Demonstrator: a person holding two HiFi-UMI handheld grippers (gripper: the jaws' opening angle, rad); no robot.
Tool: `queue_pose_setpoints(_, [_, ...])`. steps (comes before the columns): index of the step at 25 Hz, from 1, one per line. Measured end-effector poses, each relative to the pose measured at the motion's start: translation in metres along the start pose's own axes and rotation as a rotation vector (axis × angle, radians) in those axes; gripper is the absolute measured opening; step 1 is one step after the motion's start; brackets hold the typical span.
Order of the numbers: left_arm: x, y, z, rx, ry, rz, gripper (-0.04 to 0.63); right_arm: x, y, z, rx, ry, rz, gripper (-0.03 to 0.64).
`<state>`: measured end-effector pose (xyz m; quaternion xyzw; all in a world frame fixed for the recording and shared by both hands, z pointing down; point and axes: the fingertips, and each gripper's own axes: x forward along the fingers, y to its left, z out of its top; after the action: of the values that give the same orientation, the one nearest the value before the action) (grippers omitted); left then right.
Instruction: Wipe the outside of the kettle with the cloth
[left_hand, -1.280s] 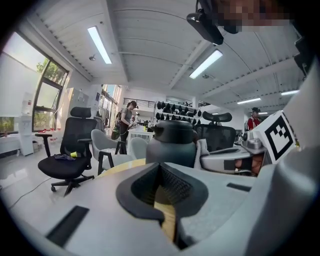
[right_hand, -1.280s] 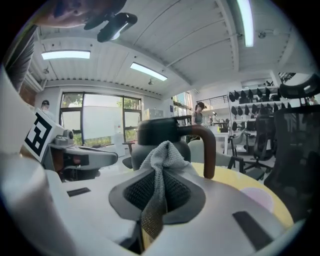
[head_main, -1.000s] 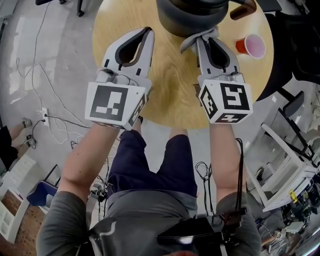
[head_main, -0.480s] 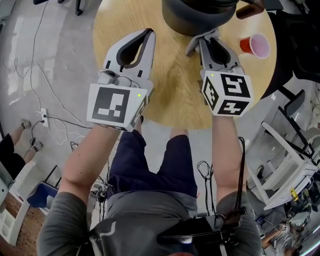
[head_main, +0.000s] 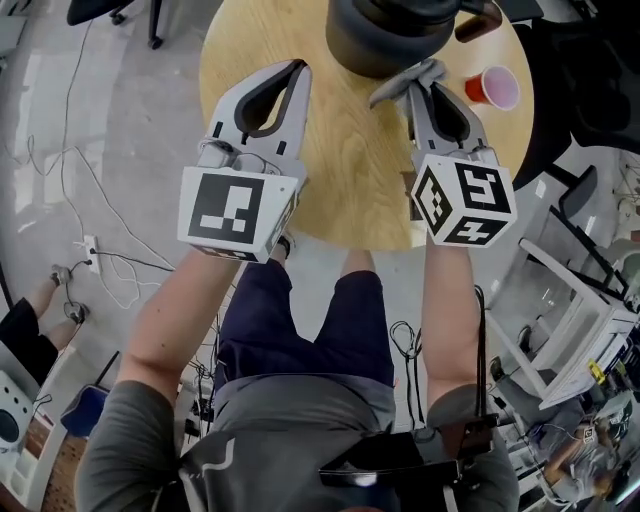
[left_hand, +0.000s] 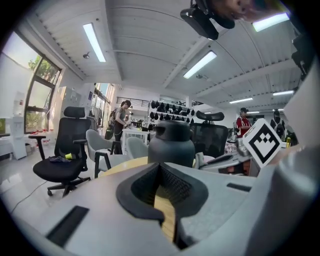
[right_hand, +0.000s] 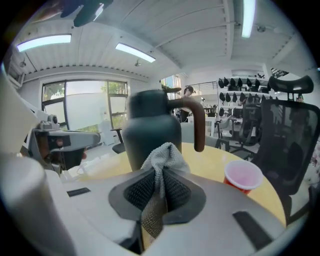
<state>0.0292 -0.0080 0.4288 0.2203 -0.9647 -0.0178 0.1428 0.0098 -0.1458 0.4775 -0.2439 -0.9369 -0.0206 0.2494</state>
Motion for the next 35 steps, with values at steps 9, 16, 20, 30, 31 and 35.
queue_pose_setpoints(9, [-0.018,-0.002,0.053,0.059,0.006,-0.079,0.008,-0.033,0.040,0.075,0.017,-0.139,-0.053,0.056])
queue_pose_setpoints(16, [-0.006,0.013,0.042,0.039,0.026,-0.064,0.008,-0.016,0.048,0.077,-0.043,-0.149,-0.050,0.057])
queue_pose_setpoints(20, [0.001,0.017,0.007,-0.001,0.062,-0.047,0.008,-0.011,0.045,0.058,-0.036,-0.185,-0.060,0.057])
queue_pose_setpoints(30, [0.015,0.023,-0.040,0.002,0.079,0.002,0.008,0.028,0.041,-0.012,-0.028,-0.066,-0.025,0.057])
queue_pose_setpoints(31, [0.016,0.022,-0.042,0.007,0.077,-0.002,0.008,0.031,0.040,-0.017,-0.023,-0.053,-0.024,0.056])
queue_pose_setpoints(35, [0.016,0.019,-0.048,0.013,0.087,-0.008,0.008,0.041,0.040,-0.035,-0.010,0.006,-0.016,0.057])
